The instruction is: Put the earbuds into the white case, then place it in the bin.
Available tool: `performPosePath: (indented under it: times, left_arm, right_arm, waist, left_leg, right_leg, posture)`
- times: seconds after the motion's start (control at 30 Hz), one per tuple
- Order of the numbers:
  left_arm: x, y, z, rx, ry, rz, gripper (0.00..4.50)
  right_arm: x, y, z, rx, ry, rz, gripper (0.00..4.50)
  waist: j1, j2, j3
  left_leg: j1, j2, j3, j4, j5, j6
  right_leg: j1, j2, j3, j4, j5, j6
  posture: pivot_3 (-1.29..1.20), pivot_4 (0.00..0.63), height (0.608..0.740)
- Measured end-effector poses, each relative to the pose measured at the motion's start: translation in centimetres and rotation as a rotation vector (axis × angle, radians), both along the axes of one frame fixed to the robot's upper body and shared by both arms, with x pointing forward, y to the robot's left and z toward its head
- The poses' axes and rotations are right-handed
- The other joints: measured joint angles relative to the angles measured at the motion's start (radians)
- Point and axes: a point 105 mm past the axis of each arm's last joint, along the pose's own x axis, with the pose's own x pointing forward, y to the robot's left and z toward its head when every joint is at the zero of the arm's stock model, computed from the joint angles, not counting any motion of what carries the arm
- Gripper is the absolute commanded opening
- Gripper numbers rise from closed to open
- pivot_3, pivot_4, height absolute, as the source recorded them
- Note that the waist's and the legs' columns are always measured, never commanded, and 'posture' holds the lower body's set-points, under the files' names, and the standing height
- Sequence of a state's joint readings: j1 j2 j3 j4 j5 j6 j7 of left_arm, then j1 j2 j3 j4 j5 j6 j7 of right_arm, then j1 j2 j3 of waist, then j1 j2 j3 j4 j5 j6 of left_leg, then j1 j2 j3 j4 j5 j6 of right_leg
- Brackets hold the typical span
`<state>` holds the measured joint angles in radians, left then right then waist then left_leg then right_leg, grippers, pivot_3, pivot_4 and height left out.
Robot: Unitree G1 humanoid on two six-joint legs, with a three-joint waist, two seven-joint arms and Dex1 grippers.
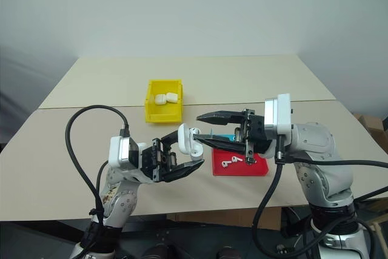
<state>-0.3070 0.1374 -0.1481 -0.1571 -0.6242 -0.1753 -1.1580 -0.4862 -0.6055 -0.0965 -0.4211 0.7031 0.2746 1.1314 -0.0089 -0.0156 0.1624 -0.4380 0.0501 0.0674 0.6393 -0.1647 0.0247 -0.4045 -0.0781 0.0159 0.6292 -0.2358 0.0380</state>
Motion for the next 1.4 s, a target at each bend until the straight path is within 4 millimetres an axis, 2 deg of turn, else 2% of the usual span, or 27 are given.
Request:
performPosePath:
  times: [0.1,0.2,0.33,0.43,0.57,0.67,0.8,1.07,1.23,1.4]
  left_arm:
    - [-0.1,0.2,0.0,0.003,-0.02,0.007,2.78]
    - [-0.1,1.2,-1.0,0.06,-0.057,0.027,2.78]
    - [0.0,3.1,-3.9,0.159,-0.047,0.069,2.78]
    - [-0.4,4.1,-5.3,0.203,-0.059,0.083,2.78]
    - [-0.9,4.8,-6.6,0.228,-0.048,0.11,2.78]
    - [-1.1,4.5,-6.8,0.225,-0.049,0.124,2.78]
    - [-1.3,4.5,-6.9,0.217,-0.047,0.141,2.78]
    - [-1.4,4.5,-6.6,0.219,-0.054,0.17,2.78]
    - [-1.4,4.3,-6.9,0.22,-0.041,0.18,2.78]
    - [-1.4,4.2,-6.7,0.206,-0.047,0.198,2.78]
  right_arm:
    - [0.0,-0.8,0.4,0.02,0.012,-0.004,2.07]
    - [1.2,-3.0,1.4,-0.011,0.052,-0.087,2.07]
    - [5.2,-6.0,1.8,-0.229,0.09,-0.325,2.07]
    - [8.0,-6.9,0.3,-0.483,0.075,-0.441,2.07]
    - [11.9,-6.4,-2.6,-0.892,0.027,-0.461,2.07]
    - [13.9,-5.1,-4.2,-1.095,0.019,-0.421,2.07]
    - [15.6,-4.5,-6.1,-1.256,0.035,-0.411,2.07]
    - [16.9,-6.3,-8.7,-1.431,0.108,-0.442,2.07]
    - [17.1,-7.3,-9.9,-1.462,0.172,-0.474,2.07]
    - [17.5,-7.2,-10.5,-1.444,0.185,-0.502,2.07]
  waist:
    - [0.001,0.0,0.0]
    - [0.001,0.0,0.0]
    - [-0.008,0.0,0.0]
    - [-0.009,0.0,0.0]
    - [-0.017,0.001,0.0]
    - [-0.015,0.001,0.0]
    - [-0.003,0.001,0.0]
    - [-0.005,0.001,0.0]
    - [-0.009,0.001,0.0]
    - [-0.009,0.001,0.0]
  left_leg:
    - [0.0,0.0,0.0,0.0,0.0,0.0]
    - [0.0,0.0,0.0,0.0,0.0,0.0]
    - [0.0,0.001,0.002,0.0,0.0,0.0]
    - [0.0,0.002,0.003,-0.001,0.0,0.0]
    - [-0.004,0.002,0.007,-0.002,0.0,0.0]
    - [-0.008,0.002,0.008,-0.002,0.0,0.0]
    - [-0.008,0.002,0.009,-0.003,0.0,0.0]
    - [-0.008,0.002,0.01,-0.004,0.0,0.0]
    - [-0.007,0.002,0.011,-0.003,0.0,0.0]
    - [-0.005,0.002,0.011,-0.003,0.001,-0.001]
  right_leg:
    - [0.0,0.0,0.0,0.0,0.0,0.0]
    - [0.0,0.0,0.0,0.0,-0.003,-0.005]
    - [-0.002,0.0,0.001,0.0,-0.003,-0.008]
    - [-0.005,0.0,0.001,0.0,-0.003,-0.009]
    - [-0.012,-0.001,0.005,0.002,-0.003,-0.009]
    - [-0.017,0.001,0.007,0.005,0.001,-0.003]
    - [-0.018,0.0,0.007,0.004,0.001,-0.003]
    - [-0.018,0.0,0.006,0.005,0.002,-0.003]
    - [-0.019,0.0,0.007,0.009,0.001,-0.004]
    - [-0.019,0.0,0.007,0.013,0.001,-0.005]
  posture:
    - [0.0,0.15,0.74]
    - [0.0,0.15,0.74]
    - [0.0,0.15,0.74]
    - [0.0,0.15,0.74]
    - [0.0,0.15,0.74]
    - [0.0,0.15,0.74]
    - [0.0,0.15,0.74]
    - [0.0,0.15,0.74]
    - [0.0,0.15,0.74]
    - [0.0,0.15,0.74]
